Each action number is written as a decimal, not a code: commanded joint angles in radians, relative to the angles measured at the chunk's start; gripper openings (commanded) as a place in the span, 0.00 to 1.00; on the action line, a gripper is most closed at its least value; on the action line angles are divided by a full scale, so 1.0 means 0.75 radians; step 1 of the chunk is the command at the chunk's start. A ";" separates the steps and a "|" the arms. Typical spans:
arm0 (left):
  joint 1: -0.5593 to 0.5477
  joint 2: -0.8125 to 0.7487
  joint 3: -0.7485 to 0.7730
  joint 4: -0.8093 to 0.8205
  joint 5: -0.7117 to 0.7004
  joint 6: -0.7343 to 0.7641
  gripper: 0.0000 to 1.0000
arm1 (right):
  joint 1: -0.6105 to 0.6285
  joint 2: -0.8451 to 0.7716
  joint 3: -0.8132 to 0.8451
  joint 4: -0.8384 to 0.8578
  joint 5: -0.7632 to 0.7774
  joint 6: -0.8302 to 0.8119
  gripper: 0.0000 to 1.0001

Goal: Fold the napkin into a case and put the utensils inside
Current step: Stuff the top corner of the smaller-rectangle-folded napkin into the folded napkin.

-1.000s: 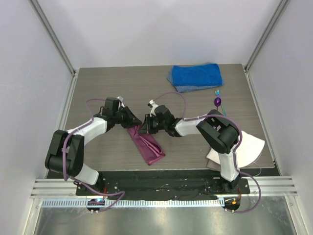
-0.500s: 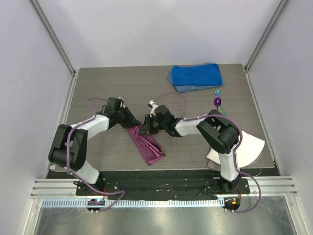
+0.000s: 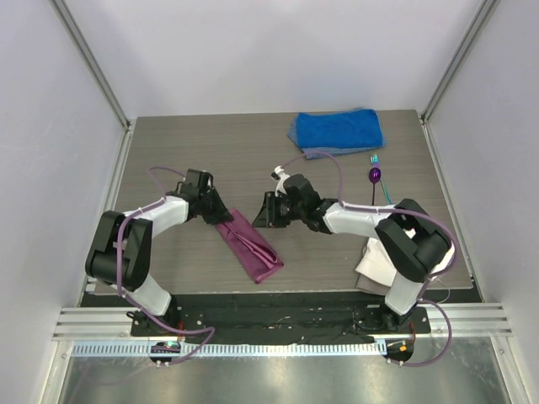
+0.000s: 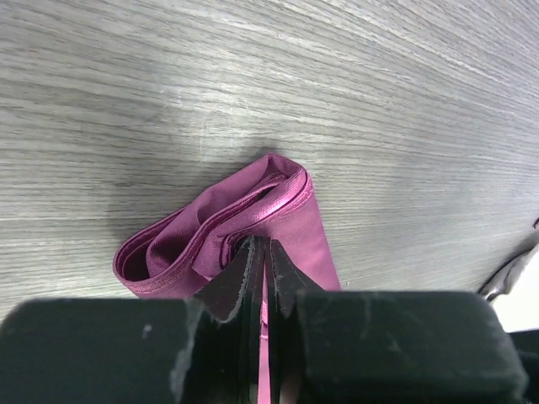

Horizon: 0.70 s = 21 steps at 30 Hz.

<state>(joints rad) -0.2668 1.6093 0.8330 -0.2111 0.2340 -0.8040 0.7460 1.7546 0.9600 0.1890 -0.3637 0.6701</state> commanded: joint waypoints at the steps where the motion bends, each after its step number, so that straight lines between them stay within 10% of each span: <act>1: 0.008 -0.014 0.006 -0.007 -0.044 0.023 0.07 | 0.014 -0.098 -0.104 -0.033 -0.012 -0.030 0.33; 12: 0.008 -0.031 -0.018 0.001 -0.067 0.015 0.07 | 0.179 -0.157 -0.357 0.131 0.061 0.070 0.26; 21: 0.010 -0.072 -0.012 0.016 0.005 -0.008 0.07 | 0.186 -0.231 -0.211 -0.211 0.235 -0.151 0.24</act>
<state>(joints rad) -0.2665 1.6085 0.8276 -0.2142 0.2203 -0.8051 0.8818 1.6516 0.7155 0.1650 -0.2771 0.6598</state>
